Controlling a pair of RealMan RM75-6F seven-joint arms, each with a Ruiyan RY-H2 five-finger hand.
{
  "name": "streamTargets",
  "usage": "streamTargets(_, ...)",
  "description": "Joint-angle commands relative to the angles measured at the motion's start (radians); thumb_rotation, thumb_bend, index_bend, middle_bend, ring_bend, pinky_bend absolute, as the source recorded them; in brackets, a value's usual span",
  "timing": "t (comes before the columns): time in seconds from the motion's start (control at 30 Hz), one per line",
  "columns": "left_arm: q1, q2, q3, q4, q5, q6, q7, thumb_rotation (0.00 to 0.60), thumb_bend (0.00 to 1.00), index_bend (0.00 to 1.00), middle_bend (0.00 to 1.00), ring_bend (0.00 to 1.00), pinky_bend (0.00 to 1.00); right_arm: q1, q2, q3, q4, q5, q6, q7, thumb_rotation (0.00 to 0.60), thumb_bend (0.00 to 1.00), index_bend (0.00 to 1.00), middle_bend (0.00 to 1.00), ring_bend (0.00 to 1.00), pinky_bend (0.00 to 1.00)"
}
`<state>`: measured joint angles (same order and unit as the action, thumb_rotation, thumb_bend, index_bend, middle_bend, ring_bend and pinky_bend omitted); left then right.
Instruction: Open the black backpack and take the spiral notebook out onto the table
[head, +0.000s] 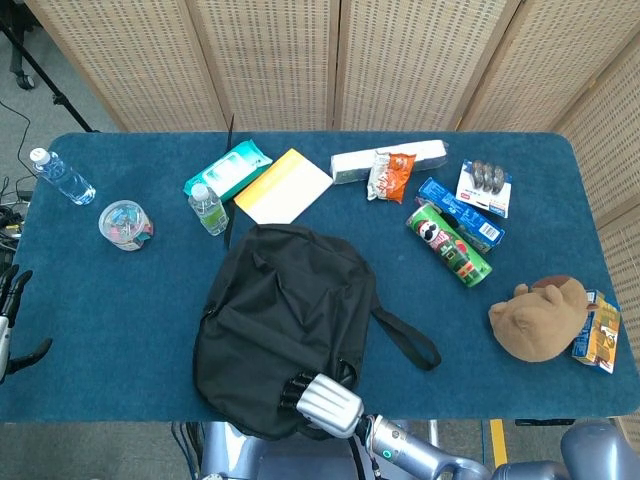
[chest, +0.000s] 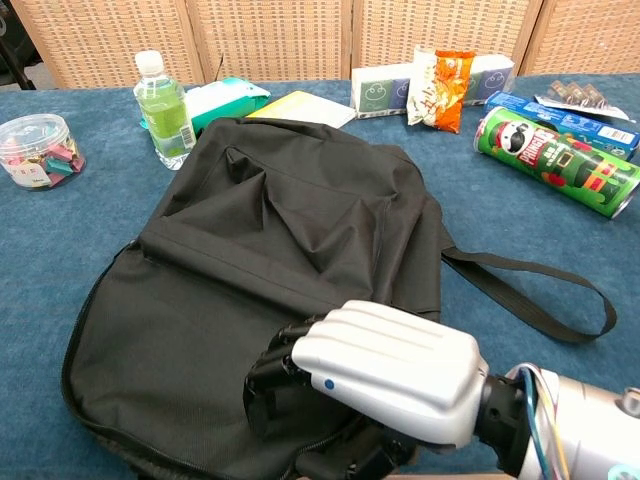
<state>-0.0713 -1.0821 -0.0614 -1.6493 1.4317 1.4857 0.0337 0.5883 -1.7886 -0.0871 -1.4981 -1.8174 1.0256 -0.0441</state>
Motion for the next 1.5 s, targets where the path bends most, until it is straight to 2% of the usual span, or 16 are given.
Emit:
streamTargets(0.03, 0.001, 0.001, 0.0, 0.0, 0.001, 0.002, -0.001, 0.6, 0.21, 0.0, 0.0, 0.0, 0.0, -0.006, -0.018, -0.002, 0.02, 0.004, 0.018, 0.002, 0.6, 0.47, 0.45, 0.45, 0.32, 0.32)
streamTargets(0.33, 0.001, 0.003, 0.0, 0.001, 0.002, -0.001, -0.008, 0.6, 0.21, 0.0, 0.0, 0.0, 0.0, -0.034, -0.092, 0.029, 0.091, 0.025, 0.121, 0.065, 0.6, 0.61, 0.61, 0.6, 0.46, 0.42)
streamTargets(0.63, -0.003, 0.002, 0.003, 0.005, 0.003, -0.012, -0.008, 0.6, 0.21, 0.0, 0.0, 0.0, 0.0, -0.042, -0.108, 0.092, 0.093, 0.118, 0.132, 0.134, 0.6, 0.67, 0.64, 0.64, 0.49, 0.46)
streamTargets(0.8, -0.017, -0.003, 0.014, 0.009, 0.031, -0.033, -0.017, 0.6, 0.21, 0.0, 0.0, 0.0, 0.0, -0.037, -0.094, 0.174, 0.035, 0.235, 0.094, 0.139, 0.6, 0.67, 0.65, 0.65, 0.51, 0.48)
streamTargets(0.97, -0.036, -0.01, 0.027, 0.002, 0.063, -0.056, -0.016, 0.6, 0.21, 0.0, 0.0, 0.0, 0.0, -0.018, -0.072, 0.285, -0.022, 0.385, 0.039, 0.103, 0.6, 0.67, 0.66, 0.65, 0.53, 0.49)
streamTargets(1.03, -0.048, -0.014, 0.034, 0.002, 0.093, -0.063, -0.023, 0.6, 0.21, 0.0, 0.0, 0.0, 0.0, -0.007, -0.052, 0.346, -0.051, 0.459, 0.024, 0.079, 0.6, 0.67, 0.66, 0.65, 0.53, 0.49)
streamTargets(1.17, -0.069, -0.021, 0.052, 0.017, 0.156, -0.073, -0.057, 0.6, 0.21, 0.0, 0.0, 0.0, 0.0, 0.011, -0.02, 0.416, -0.09, 0.558, 0.002, 0.035, 0.6, 0.67, 0.66, 0.65, 0.53, 0.49)
streamTargets(1.3, -0.099, -0.037, 0.074, 0.044, 0.238, -0.082, -0.108, 0.6, 0.21, 0.0, 0.0, 0.0, 0.0, 0.024, 0.003, 0.459, -0.107, 0.613, 0.01, 0.009, 0.6, 0.67, 0.66, 0.66, 0.53, 0.49)
streamTargets(1.5, -0.145, -0.084, 0.099, 0.083, 0.365, -0.064, -0.17, 0.6, 0.21, 0.0, 0.0, 0.0, 0.0, 0.036, 0.016, 0.491, -0.116, 0.671, 0.034, -0.023, 0.6, 0.67, 0.67, 0.66, 0.53, 0.49)
